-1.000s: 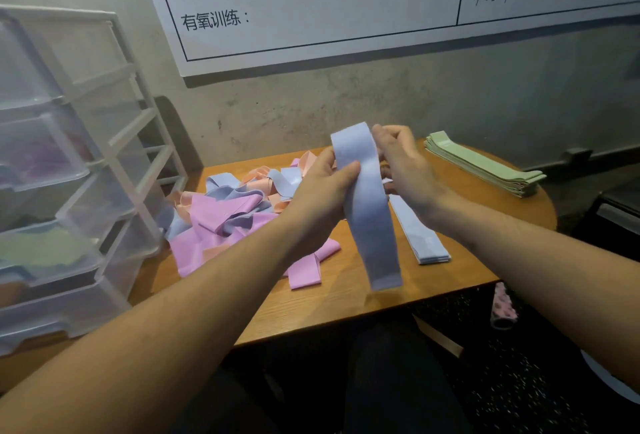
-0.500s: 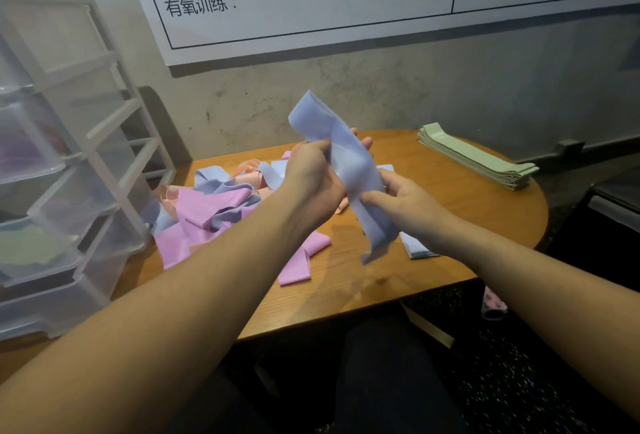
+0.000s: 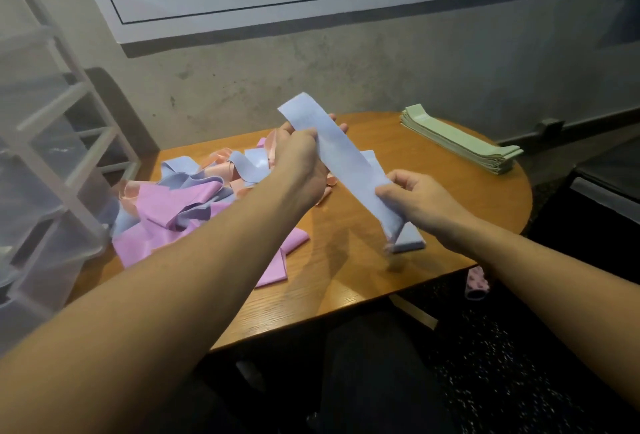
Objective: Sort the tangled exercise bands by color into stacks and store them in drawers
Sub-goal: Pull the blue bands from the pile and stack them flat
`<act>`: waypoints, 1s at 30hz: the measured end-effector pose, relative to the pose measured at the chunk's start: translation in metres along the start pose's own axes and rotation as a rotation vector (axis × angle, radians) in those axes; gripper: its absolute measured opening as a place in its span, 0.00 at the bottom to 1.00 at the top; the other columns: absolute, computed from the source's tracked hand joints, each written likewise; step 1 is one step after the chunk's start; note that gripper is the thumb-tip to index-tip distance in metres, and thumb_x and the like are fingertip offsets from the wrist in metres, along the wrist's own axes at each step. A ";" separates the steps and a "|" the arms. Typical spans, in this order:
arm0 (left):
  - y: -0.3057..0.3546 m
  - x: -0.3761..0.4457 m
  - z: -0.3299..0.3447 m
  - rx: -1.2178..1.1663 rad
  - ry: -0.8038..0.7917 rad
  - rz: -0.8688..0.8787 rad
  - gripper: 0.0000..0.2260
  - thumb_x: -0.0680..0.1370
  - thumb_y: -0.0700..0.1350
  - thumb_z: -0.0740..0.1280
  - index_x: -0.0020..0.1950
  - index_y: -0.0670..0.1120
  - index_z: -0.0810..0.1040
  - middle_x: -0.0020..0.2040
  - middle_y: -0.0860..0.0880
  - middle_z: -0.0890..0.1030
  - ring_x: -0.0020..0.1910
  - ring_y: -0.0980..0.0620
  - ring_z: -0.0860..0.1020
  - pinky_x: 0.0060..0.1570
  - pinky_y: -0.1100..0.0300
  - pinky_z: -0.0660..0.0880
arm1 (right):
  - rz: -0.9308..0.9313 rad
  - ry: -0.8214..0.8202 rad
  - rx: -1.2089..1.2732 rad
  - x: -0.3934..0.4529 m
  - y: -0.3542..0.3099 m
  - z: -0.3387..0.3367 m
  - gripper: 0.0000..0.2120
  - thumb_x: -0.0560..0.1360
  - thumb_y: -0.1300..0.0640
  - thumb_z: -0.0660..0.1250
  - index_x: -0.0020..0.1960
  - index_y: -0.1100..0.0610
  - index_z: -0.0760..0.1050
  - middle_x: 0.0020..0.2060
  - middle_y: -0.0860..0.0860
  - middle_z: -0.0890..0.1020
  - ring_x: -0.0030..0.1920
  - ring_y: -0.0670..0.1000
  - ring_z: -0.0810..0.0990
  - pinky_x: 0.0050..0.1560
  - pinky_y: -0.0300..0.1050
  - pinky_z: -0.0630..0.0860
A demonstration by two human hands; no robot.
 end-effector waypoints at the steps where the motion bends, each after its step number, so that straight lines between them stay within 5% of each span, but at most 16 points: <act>1: -0.004 0.004 -0.001 0.055 0.017 0.007 0.23 0.77 0.30 0.54 0.70 0.44 0.70 0.57 0.44 0.84 0.45 0.49 0.86 0.50 0.46 0.80 | 0.018 0.004 0.018 0.001 0.003 -0.004 0.13 0.79 0.54 0.67 0.48 0.65 0.76 0.36 0.50 0.77 0.35 0.44 0.73 0.36 0.40 0.68; 5: -0.017 0.020 -0.002 0.317 0.068 0.018 0.24 0.76 0.32 0.53 0.70 0.49 0.67 0.52 0.46 0.81 0.44 0.48 0.83 0.53 0.44 0.79 | 0.100 -0.006 0.013 0.004 0.018 -0.016 0.11 0.80 0.46 0.65 0.48 0.53 0.78 0.40 0.53 0.81 0.38 0.50 0.75 0.35 0.44 0.69; 8: -0.020 0.033 0.001 0.532 0.044 0.029 0.20 0.77 0.34 0.53 0.67 0.49 0.67 0.50 0.44 0.81 0.40 0.46 0.82 0.40 0.50 0.82 | 0.119 0.056 -0.065 0.008 0.025 -0.030 0.07 0.81 0.48 0.63 0.53 0.50 0.76 0.42 0.53 0.80 0.39 0.49 0.74 0.40 0.47 0.71; 12: -0.027 0.043 0.010 0.682 -0.051 0.082 0.14 0.81 0.36 0.56 0.63 0.50 0.67 0.53 0.46 0.80 0.42 0.49 0.82 0.28 0.59 0.77 | 0.135 0.057 -0.062 0.014 0.034 -0.043 0.08 0.79 0.58 0.62 0.56 0.48 0.69 0.33 0.51 0.73 0.26 0.44 0.67 0.27 0.40 0.65; 20: -0.058 0.078 0.017 0.637 -0.043 0.050 0.12 0.83 0.33 0.55 0.59 0.46 0.73 0.57 0.40 0.78 0.50 0.44 0.83 0.34 0.61 0.80 | 0.266 -0.026 -0.145 0.016 0.061 -0.056 0.06 0.78 0.59 0.69 0.48 0.51 0.84 0.48 0.50 0.85 0.49 0.51 0.83 0.45 0.39 0.76; 24: -0.075 0.097 0.014 0.594 0.001 -0.037 0.17 0.81 0.33 0.59 0.68 0.44 0.70 0.60 0.39 0.78 0.49 0.44 0.84 0.36 0.58 0.81 | 0.280 0.028 -0.168 0.015 0.066 -0.064 0.09 0.79 0.55 0.65 0.45 0.47 0.84 0.37 0.43 0.82 0.35 0.43 0.78 0.34 0.36 0.72; 27: -0.083 0.108 0.013 0.614 0.047 -0.068 0.21 0.82 0.34 0.61 0.74 0.45 0.66 0.61 0.40 0.76 0.49 0.44 0.83 0.37 0.58 0.82 | 0.316 0.061 -0.069 0.013 0.067 -0.065 0.12 0.80 0.56 0.63 0.45 0.48 0.84 0.38 0.51 0.79 0.35 0.50 0.73 0.33 0.42 0.68; 30: -0.085 0.118 0.014 0.678 0.072 -0.035 0.21 0.82 0.36 0.62 0.75 0.47 0.66 0.60 0.42 0.76 0.38 0.48 0.85 0.39 0.56 0.83 | 0.358 -0.018 0.199 0.010 0.065 -0.059 0.10 0.79 0.64 0.64 0.50 0.56 0.84 0.38 0.54 0.80 0.31 0.47 0.75 0.27 0.39 0.69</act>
Point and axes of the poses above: each hand's wrist, its own x-axis towards the middle knuckle, its own z-axis out of the palm, y = z × x, the point moved 6 cm from there along x, towards the middle knuckle
